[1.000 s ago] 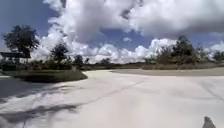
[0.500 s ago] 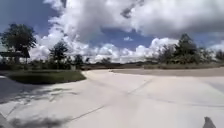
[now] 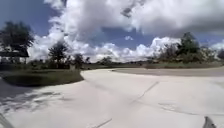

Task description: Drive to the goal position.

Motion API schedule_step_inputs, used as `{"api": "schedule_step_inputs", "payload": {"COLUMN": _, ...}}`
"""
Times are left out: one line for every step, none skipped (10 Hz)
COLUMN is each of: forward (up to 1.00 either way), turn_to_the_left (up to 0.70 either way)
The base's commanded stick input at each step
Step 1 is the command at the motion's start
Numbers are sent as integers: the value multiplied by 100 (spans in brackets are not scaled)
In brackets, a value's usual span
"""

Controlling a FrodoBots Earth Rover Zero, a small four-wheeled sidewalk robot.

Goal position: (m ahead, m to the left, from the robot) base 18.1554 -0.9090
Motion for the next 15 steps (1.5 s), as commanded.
{"api": "schedule_step_inputs", "payload": {"forward": 85, "turn_to_the_left": 0}}
{"api": "schedule_step_inputs", "payload": {"forward": 85, "turn_to_the_left": 0}}
{"api": "schedule_step_inputs", "payload": {"forward": 85, "turn_to_the_left": 0}}
{"api": "schedule_step_inputs", "payload": {"forward": 85, "turn_to_the_left": 0}}
{"api": "schedule_step_inputs", "payload": {"forward": 85, "turn_to_the_left": 0}}
{"api": "schedule_step_inputs", "payload": {"forward": 85, "turn_to_the_left": 0}}
{"api": "schedule_step_inputs", "payload": {"forward": 85, "turn_to_the_left": 0}}
{"api": "schedule_step_inputs", "payload": {"forward": 85, "turn_to_the_left": 0}}
{"api": "schedule_step_inputs", "payload": {"forward": 85, "turn_to_the_left": 0}}
{"api": "schedule_step_inputs", "payload": {"forward": 85, "turn_to_the_left": 0}}
{"api": "schedule_step_inputs", "payload": {"forward": 85, "turn_to_the_left": 0}}
{"api": "schedule_step_inputs", "payload": {"forward": 85, "turn_to_the_left": 0}}
{"api": "schedule_step_inputs", "payload": {"forward": 85, "turn_to_the_left": 0}}
{"api": "schedule_step_inputs", "payload": {"forward": 85, "turn_to_the_left": 0}}
{"api": "schedule_step_inputs", "payload": {"forward": 85, "turn_to_the_left": 0}}
